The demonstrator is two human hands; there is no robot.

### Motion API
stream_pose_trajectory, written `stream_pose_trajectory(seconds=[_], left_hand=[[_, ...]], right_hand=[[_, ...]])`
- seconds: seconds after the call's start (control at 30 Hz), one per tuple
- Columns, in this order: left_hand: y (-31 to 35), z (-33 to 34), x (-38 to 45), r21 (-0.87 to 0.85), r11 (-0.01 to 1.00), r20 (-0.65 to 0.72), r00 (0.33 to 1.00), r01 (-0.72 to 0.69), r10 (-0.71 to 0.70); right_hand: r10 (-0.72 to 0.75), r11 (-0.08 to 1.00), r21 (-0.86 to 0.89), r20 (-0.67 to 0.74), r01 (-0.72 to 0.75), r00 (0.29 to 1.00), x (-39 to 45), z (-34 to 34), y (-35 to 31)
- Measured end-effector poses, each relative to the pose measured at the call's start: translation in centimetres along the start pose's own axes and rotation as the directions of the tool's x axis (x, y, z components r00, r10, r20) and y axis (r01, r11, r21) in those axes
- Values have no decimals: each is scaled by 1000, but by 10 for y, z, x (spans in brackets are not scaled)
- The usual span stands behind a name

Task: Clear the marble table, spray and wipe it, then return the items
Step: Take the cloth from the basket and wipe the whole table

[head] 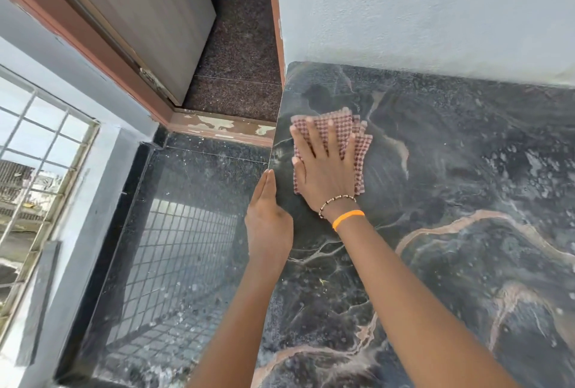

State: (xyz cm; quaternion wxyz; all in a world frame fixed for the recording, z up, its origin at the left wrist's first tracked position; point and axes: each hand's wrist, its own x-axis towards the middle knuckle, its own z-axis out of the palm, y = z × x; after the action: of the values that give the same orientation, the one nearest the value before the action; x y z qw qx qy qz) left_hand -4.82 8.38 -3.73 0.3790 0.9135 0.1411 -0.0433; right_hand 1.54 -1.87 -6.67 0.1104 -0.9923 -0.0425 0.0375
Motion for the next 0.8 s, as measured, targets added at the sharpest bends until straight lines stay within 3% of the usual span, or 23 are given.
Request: stream_pose_trajectory(seconds=[0.1, 0.23, 0.47, 0.67, 0.8], left_hand=[[-1, 3, -3, 23, 999, 26, 999, -32, 31], [4, 12, -5, 92, 995, 85, 996, -45, 37], [25, 28, -11, 211, 955, 225, 961, -210, 161], [28, 31, -13, 263, 947, 288, 952, -183, 104], [29, 27, -13, 249, 951, 280, 954, -183, 111]], right_hand=[[-42, 999, 14, 6, 42, 999, 57, -2, -12], [53, 998, 28, 5, -53, 999, 113, -9, -1], [244, 968, 70, -51, -240, 968, 93, -21, 67], [533, 846, 91, -103, -526, 840, 45, -39, 174], [688, 725, 100, -96, -681, 719, 18, -41, 185]])
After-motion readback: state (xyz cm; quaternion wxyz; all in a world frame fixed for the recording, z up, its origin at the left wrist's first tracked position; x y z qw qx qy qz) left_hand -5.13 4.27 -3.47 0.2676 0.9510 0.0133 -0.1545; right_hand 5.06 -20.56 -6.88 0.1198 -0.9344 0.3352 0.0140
